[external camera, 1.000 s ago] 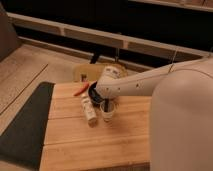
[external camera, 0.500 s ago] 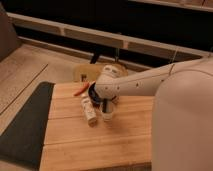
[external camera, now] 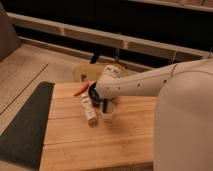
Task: Place the eraser in the ceramic cup
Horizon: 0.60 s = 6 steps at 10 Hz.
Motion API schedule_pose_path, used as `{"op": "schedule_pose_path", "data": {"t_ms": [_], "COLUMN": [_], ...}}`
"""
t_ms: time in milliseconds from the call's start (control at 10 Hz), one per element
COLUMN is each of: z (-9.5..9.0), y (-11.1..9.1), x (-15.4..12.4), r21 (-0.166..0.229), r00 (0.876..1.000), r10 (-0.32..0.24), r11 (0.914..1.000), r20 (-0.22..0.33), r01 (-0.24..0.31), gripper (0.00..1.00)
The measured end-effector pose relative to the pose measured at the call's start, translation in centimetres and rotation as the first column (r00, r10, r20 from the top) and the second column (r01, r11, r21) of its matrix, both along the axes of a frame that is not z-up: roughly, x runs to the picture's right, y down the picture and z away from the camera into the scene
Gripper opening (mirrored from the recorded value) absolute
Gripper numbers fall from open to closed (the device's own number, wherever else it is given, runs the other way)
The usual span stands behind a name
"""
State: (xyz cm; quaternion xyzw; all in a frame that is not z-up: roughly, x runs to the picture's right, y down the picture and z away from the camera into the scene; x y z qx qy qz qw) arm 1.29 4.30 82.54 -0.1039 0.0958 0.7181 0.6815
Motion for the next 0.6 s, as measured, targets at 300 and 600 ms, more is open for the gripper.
{"op": "schedule_pose_path", "data": {"t_ms": [300,600], "z": [-0.09,-0.44], "y": [-0.13,-0.46], "x": [0.38,-0.14], "r21": [0.002,0.009], "r00": [1.000,1.000], "r10": [0.006,0.019], "r11": [1.0000,0.9998], "r20": [-0.005,0.013], "r01": [-0.006,-0.019], "gripper": [0.79,0.79]}}
